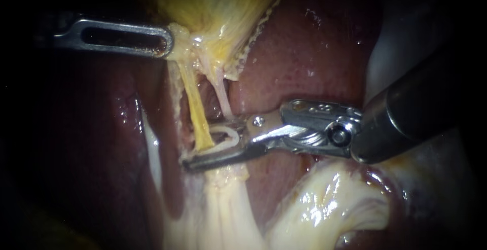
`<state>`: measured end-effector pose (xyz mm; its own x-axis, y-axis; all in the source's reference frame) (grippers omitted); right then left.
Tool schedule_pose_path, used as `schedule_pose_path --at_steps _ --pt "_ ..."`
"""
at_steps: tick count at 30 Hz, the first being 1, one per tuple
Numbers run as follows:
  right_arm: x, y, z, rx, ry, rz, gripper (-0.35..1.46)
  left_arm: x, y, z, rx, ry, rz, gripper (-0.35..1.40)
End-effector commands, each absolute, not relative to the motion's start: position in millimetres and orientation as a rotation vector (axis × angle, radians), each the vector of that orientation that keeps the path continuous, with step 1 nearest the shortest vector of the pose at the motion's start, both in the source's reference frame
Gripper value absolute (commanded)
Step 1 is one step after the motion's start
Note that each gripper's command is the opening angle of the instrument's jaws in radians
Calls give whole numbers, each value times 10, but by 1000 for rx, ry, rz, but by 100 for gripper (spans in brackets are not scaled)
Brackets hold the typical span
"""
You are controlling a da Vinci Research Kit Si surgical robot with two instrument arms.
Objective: Clipping second clip left tube
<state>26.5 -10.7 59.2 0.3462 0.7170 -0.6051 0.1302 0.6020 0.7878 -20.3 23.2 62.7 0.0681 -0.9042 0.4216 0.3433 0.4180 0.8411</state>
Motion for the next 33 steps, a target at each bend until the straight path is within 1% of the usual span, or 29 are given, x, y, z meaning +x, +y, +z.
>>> schedule_pose_path --at_steps 1,3,4,6,8,18,21,23,24,25,28,30,33 --pt "266 -108 593 902 1198 451 48 -203 232 627 630 -1131 -1036 -35" --pt "268 -108 593 967 1245 429 46 -203 232 627 630 -1131 -1036 -35" --pt "268 -109 592 995 1257 430 45 -204 232 627 630 -1131 -1036 -35" --pt "268 -110 591 1025 1292 424 45 -203 232 627 630 -1131 -1036 -35" --pt "269 -111 587 1042 1309 422 45 -203 232 627 630 -1131 -1036 -35" --pt "271 -108 560 1057 1316 423 41 -203 231 627 630 -1131 -1035 -35" --pt "270 -107 560 1051 1317 432 32 -203 231 627 630 -1131 -1035 -35" --pt "268 -106 561 1053 1307 464 21 -203 231 627 630 -1131 -1035 -35" --pt "268 -105 562 1050 1305 476 15 -203 232 627 630 -1131 -1035 -35" --pt "266 -105 563 1064 1294 497 5 -203 231 627 630 -1131 -1035 -35" --pt "263 -104 565 1087 1276 523 -13 -203 232 627 630 -1131 -1035 -35" --pt "261 -104 567 1095 1270 531 -35 -203 232 627 630 -1131 -1035 -35" --pt "261 -104 570 1100 1264 542 -35 -203 232 627 630 -1131 -1035 -35"
